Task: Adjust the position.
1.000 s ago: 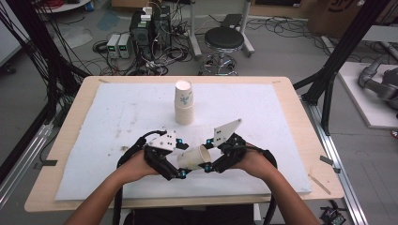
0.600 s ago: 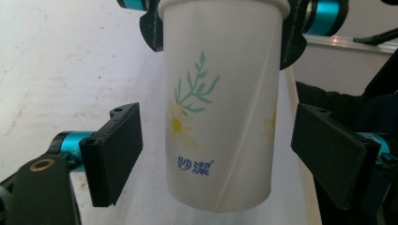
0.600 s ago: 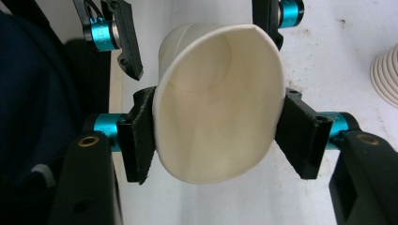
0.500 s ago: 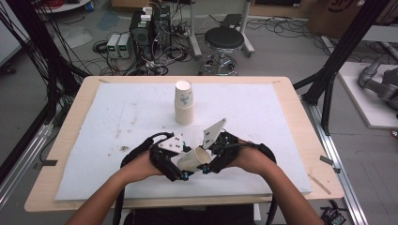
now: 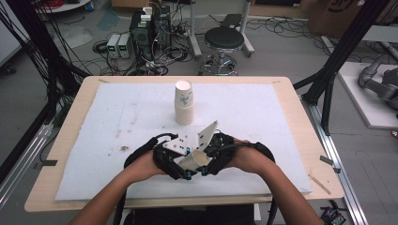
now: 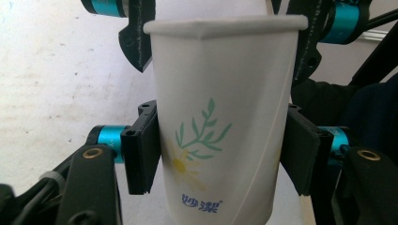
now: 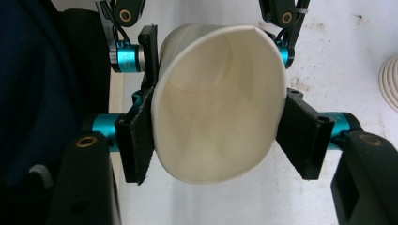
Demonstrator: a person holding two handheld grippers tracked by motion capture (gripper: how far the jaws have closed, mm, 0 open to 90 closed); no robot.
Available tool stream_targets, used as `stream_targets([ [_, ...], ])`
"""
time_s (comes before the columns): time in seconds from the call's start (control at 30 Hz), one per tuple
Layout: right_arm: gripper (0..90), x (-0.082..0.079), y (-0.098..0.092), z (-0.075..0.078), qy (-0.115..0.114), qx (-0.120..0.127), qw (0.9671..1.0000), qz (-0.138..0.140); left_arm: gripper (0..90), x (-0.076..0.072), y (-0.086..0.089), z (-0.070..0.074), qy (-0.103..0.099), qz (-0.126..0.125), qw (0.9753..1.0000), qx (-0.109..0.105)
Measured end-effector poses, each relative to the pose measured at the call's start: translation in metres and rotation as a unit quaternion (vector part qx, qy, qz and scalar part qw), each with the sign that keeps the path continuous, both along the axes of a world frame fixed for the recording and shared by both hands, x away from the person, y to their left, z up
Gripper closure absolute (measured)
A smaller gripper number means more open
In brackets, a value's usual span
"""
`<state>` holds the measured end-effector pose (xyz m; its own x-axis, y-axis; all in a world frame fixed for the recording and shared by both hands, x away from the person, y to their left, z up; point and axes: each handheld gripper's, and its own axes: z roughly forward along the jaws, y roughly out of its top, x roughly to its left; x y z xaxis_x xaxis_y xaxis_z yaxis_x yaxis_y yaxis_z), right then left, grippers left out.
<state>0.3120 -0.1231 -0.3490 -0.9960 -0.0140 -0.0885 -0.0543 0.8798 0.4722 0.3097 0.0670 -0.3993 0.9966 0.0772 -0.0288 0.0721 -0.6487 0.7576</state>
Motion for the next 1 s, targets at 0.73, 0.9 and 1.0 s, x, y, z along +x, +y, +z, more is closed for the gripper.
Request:
stream_targets([
  [0.73, 18.8, 0.007, -0.056, 0.011, 0.02, 0.222, 0.9665, -0.128, 35.6, 0.004, 0.039, -0.014, 0.014, 0.106, 0.9876, -0.115],
  [0.9, 18.8, 0.005, -0.078, -0.004, 0.018, 0.239, 0.9568, -0.165, 35.3, 0.003, 0.057, -0.018, 0.003, 0.138, 0.9777, -0.158],
  [1.0, 18.8, 0.003, -0.091, -0.016, 0.017, 0.244, 0.9507, -0.191, 35.3, 0.002, 0.066, -0.019, -0.009, 0.156, 0.9709, -0.181],
])
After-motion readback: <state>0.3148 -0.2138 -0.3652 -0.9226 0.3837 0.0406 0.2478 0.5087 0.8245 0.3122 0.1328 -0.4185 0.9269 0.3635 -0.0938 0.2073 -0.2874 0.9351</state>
